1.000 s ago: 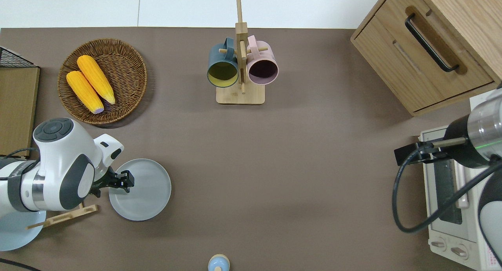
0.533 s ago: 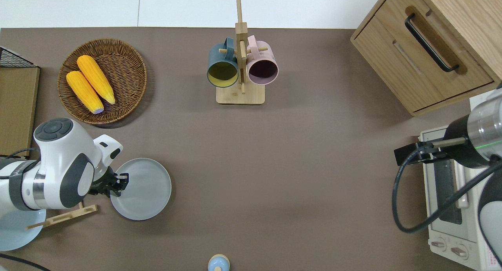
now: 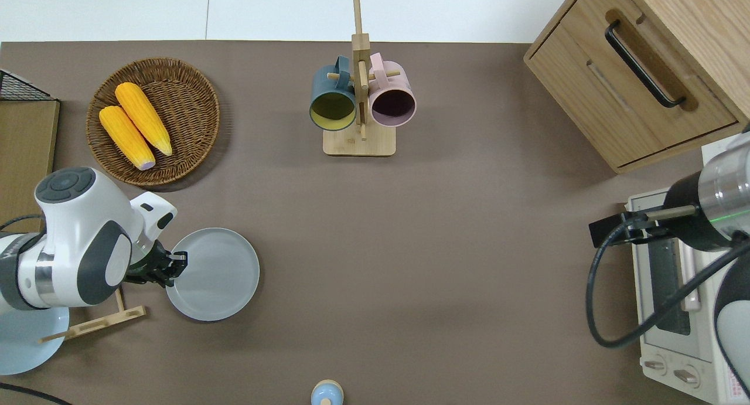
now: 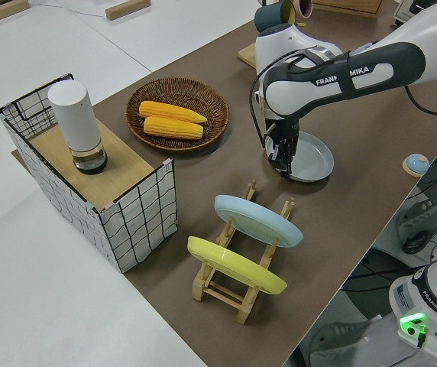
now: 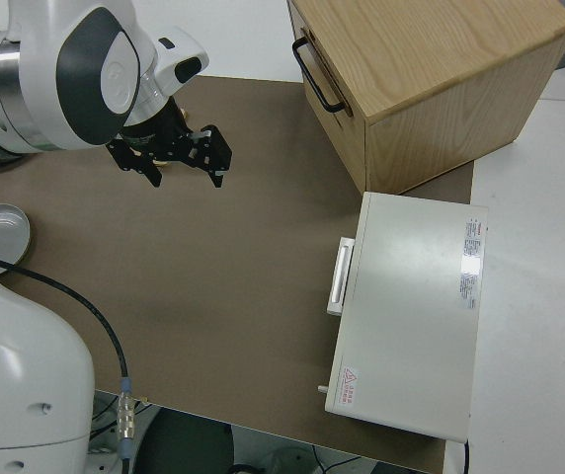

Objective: Pick gray plate from table and place it on lower plate rack with left arm
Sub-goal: 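Lift the gray plate with the left gripper and carry it to the rack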

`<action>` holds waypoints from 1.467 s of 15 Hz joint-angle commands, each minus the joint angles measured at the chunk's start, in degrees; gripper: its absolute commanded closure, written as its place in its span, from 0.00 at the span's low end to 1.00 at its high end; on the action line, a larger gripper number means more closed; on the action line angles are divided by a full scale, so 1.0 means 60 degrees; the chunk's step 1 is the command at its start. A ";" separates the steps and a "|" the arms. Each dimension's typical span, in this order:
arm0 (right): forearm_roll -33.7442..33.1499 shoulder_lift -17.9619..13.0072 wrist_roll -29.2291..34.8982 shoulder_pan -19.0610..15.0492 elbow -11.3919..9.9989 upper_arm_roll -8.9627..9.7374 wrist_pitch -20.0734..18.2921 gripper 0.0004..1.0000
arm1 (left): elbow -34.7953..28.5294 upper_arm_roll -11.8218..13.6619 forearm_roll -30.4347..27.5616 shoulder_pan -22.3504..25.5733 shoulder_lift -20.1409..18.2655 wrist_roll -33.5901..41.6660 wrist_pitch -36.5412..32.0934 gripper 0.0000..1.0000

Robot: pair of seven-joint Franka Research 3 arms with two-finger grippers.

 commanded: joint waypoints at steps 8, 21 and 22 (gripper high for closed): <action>0.0020 -0.0045 -0.0031 -0.0141 0.0058 0.0063 -0.0144 0.01 | 0.2389 0.0146 -0.0103 -0.0010 -0.0087 0.0045 -0.2977 1.00; 0.0034 -0.0045 -0.0031 -0.0126 0.0058 0.0063 -0.0144 0.01 | 0.3124 -0.0043 0.4389 -0.0347 -0.0409 -0.1083 -0.4882 1.00; 0.0034 -0.0045 -0.0031 -0.0141 0.0058 0.0063 -0.0144 0.01 | 0.3095 -0.0103 0.4757 -0.0347 -0.0395 -0.1156 -0.5117 1.00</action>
